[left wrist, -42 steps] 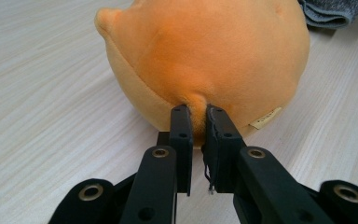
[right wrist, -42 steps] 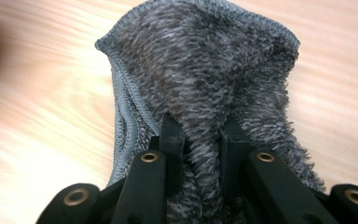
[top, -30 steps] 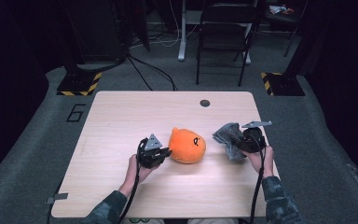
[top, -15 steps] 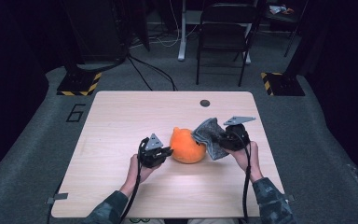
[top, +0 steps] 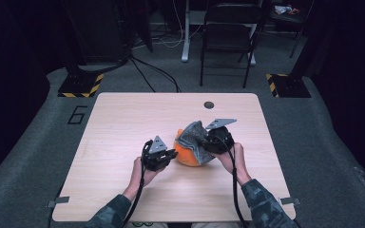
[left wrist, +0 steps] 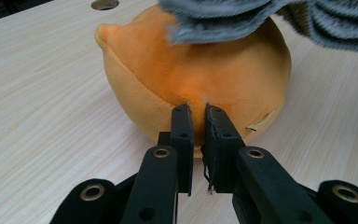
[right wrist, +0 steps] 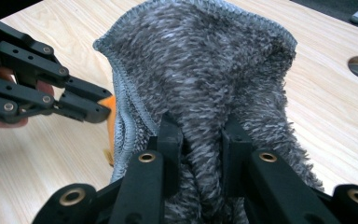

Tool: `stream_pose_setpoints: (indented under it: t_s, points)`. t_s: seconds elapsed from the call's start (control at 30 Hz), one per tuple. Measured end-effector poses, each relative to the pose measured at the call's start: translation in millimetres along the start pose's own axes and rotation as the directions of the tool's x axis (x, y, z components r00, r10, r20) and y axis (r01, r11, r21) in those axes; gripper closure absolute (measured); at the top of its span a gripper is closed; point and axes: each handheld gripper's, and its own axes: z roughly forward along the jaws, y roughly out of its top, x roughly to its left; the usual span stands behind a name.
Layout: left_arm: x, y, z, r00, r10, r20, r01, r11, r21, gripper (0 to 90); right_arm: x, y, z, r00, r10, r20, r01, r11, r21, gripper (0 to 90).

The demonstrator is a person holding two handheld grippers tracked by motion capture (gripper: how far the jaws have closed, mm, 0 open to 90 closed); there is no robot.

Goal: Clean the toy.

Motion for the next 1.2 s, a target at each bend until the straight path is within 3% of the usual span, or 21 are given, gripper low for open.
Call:
stream_pose_setpoints:
  t_s: [0.27, 0.4, 0.87, 1.2]
  points:
    - [-3.4, 1.7, 0.4, 0.9999, 0.005, 0.009, -0.005, 0.9998, -0.019, 83.2, 7.2, 4.5, 8.9, 0.9999, -0.012, 0.008, 0.013, 1.0, -0.017, 73.7]
    - [-3.8, 1.8, 0.9, 0.9999, 0.014, 0.01, -0.014, 0.9999, -0.01, 83.6, 13.1, 4.2, 20.3, 0.9983, -0.05, 0.032, 0.049, 0.999, 0.02, 73.3]
    - [-1.8, -0.3, 1.9, 0.9994, -0.004, 0.035, 0.004, 1.0, -0.004, 83.7, 5.0, -0.1, 21.8, 0.9983, -0.051, 0.027, 0.05, 0.998, 0.043, 73.2]
    - [-0.3, -1.3, 2.1, 0.9995, 0.0, 0.032, 0.0, 1.0, -0.001, 83.7, -8.8, -5.7, 17.3, 0.9994, -0.011, 0.033, 0.008, 0.997, 0.076, 73.2]
